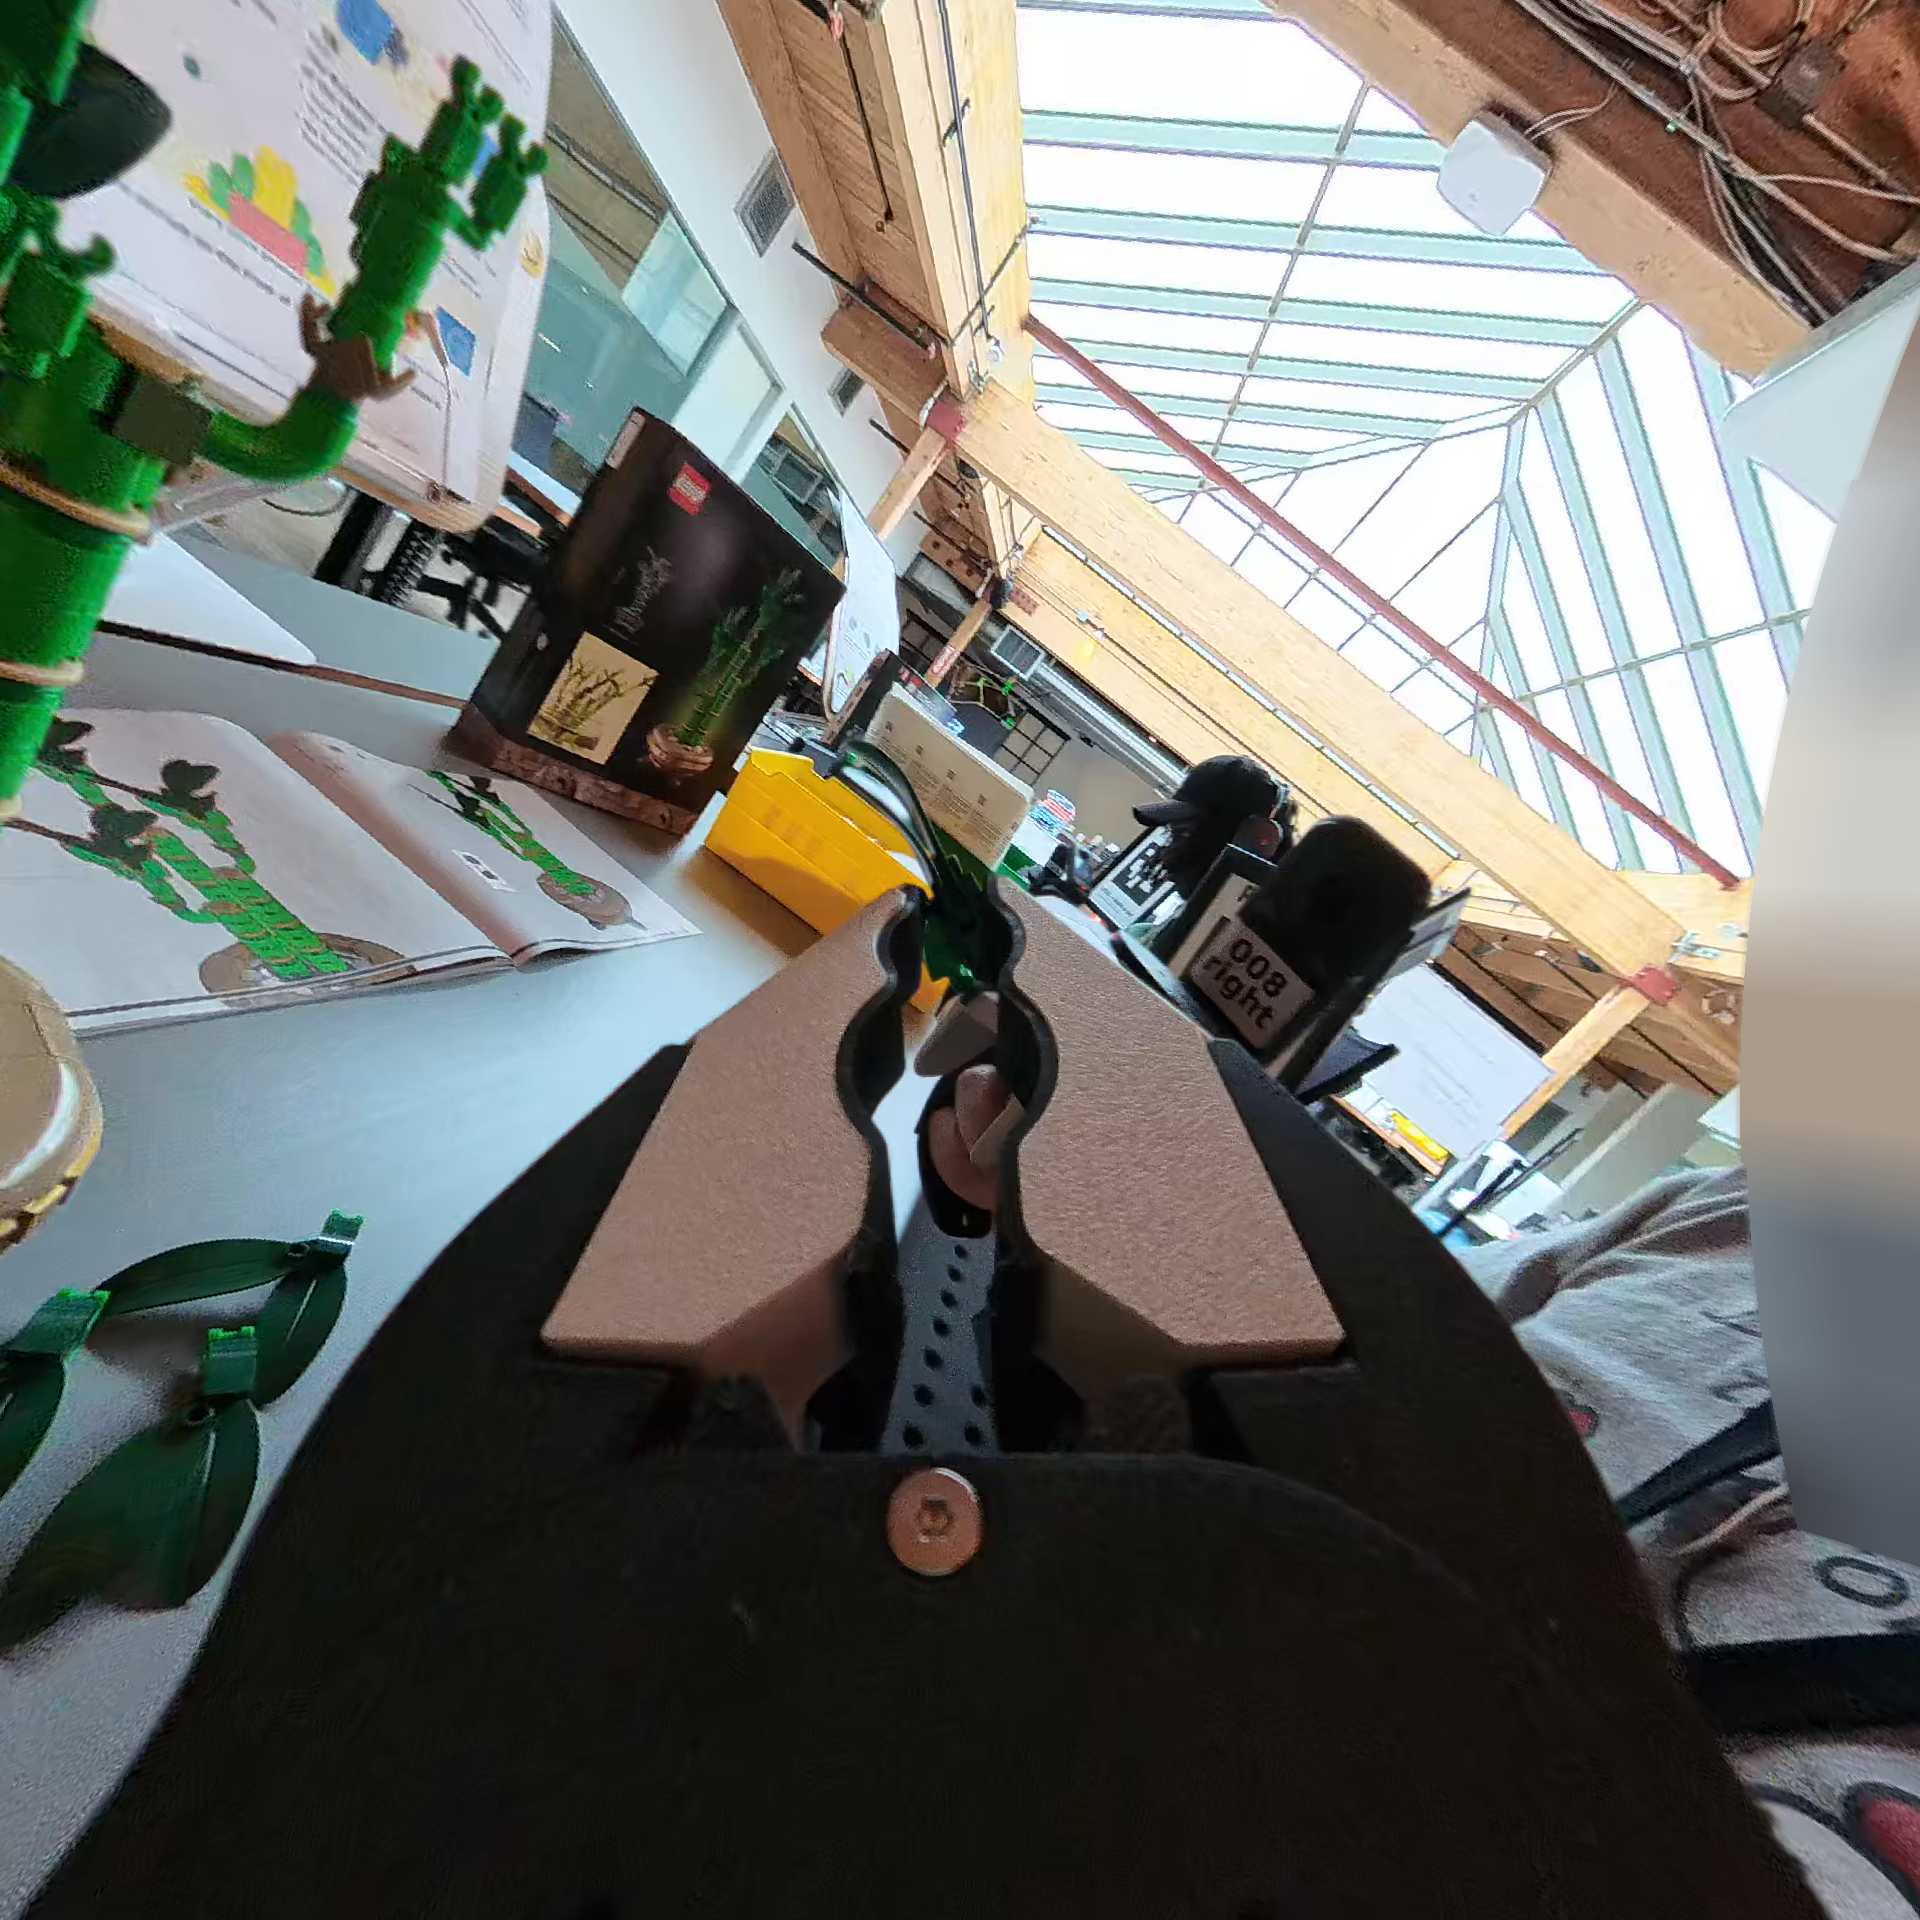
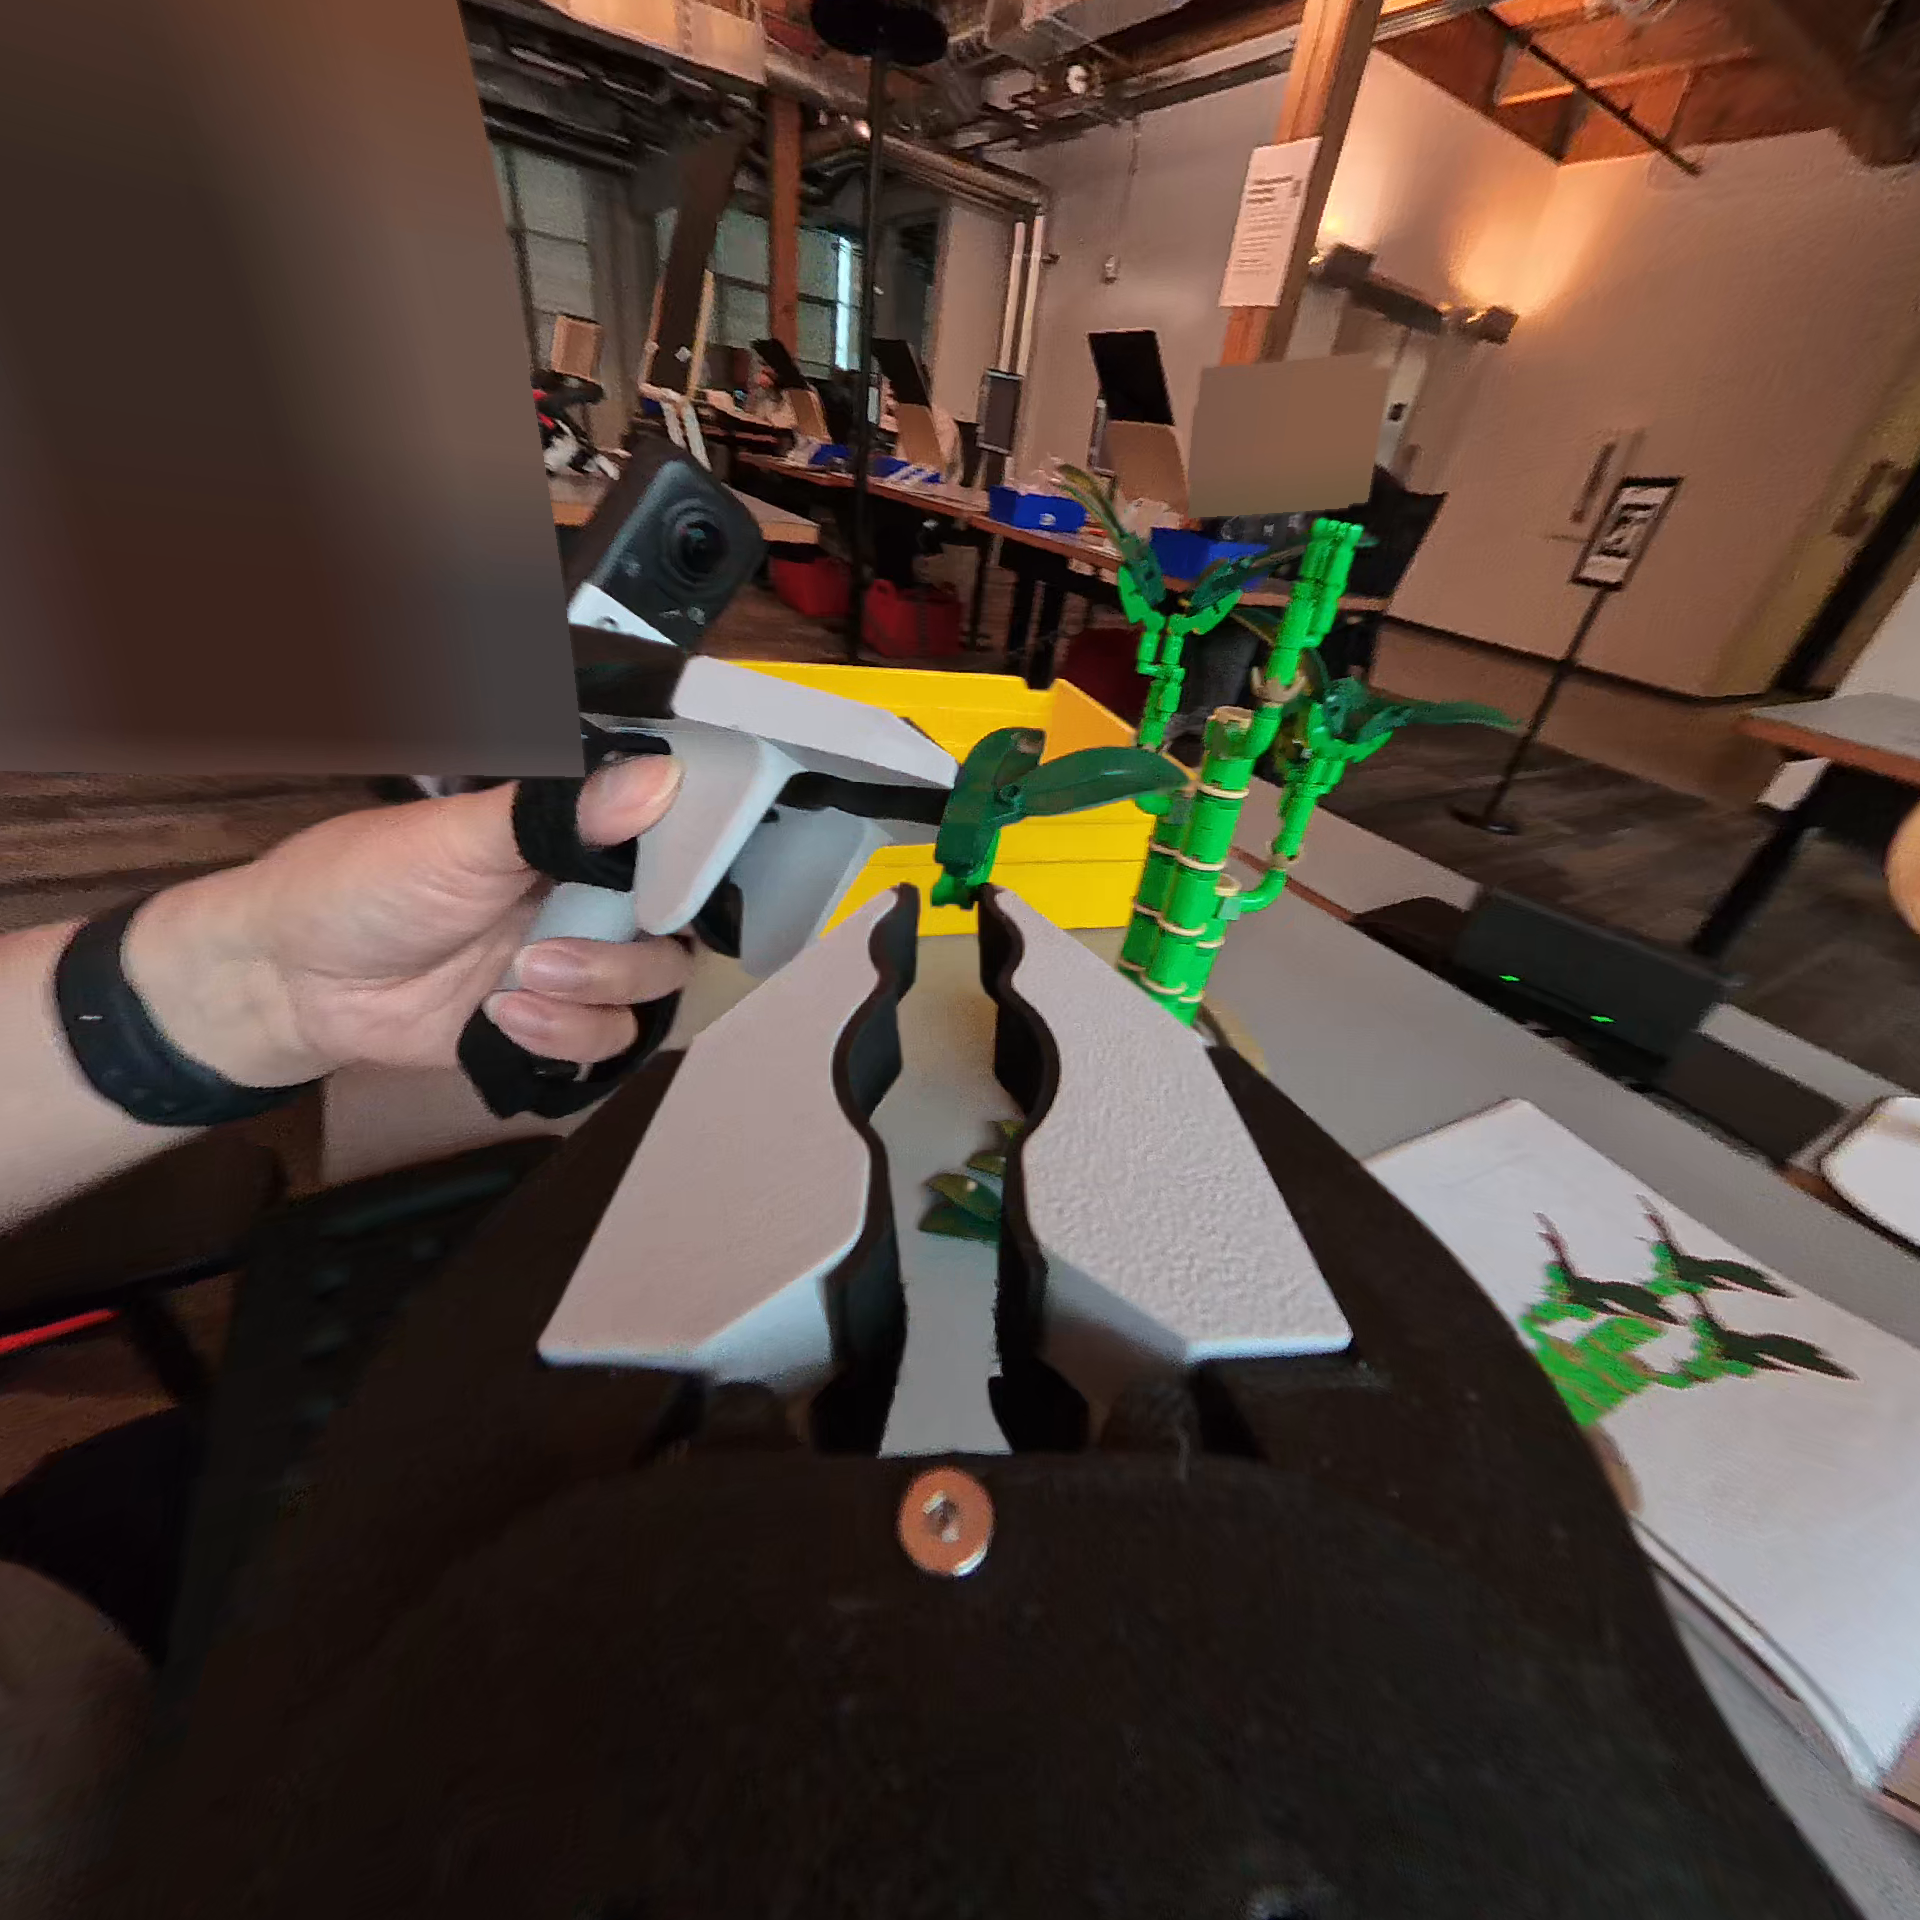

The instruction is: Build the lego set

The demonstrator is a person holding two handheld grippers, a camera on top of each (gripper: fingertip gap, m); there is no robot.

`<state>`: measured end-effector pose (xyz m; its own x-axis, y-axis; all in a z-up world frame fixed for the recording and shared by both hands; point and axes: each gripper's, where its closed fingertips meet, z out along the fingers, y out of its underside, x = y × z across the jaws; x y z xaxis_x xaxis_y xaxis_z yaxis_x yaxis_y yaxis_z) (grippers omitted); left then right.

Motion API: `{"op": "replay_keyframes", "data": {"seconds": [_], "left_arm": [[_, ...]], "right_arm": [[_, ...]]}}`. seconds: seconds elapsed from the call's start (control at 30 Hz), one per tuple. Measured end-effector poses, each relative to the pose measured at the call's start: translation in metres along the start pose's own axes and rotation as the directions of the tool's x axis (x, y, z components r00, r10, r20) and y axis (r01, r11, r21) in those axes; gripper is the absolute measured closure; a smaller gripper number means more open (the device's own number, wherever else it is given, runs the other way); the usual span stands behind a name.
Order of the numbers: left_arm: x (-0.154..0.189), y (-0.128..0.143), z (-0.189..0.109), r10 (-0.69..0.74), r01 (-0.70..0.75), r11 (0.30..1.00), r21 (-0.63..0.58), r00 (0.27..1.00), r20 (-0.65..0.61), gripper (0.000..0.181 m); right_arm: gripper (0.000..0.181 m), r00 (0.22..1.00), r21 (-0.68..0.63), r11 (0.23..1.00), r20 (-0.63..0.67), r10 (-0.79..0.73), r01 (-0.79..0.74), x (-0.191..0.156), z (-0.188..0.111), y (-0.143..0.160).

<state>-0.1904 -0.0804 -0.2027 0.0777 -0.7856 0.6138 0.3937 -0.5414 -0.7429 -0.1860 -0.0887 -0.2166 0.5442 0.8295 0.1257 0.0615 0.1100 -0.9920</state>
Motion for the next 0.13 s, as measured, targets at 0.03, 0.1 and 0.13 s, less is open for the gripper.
{"op": "replay_keyframes", "data": {"seconds": [0.03, 0.1, 0.13], "left_arm": [[0.0004, -0.0012, -0.001, -0.021, 0.021, 1.0, -0.006, 1.0, -0.018, 0.174], [0.002, -0.0044, -0.0041, -0.074, 0.073, 0.997, -0.018, 0.995, -0.065, 0.174], [0.0035, -0.0056, -0.0061, -0.103, 0.101, 0.994, -0.029, 0.99, -0.093, 0.174]], "right_arm": [[0.167, 0.999, 0.016, 0.999, 0.032, 0.036, -0.036, -0.0014, -0.0009, -0.0013], [0.161, 0.987, 0.053, 0.991, 0.11, 0.113, -0.12, -0.0034, -0.0055, -0.0053], [0.161, 0.975, 0.066, 0.985, 0.163, 0.149, -0.162, -0.0043, -0.0088, -0.0069]]}}
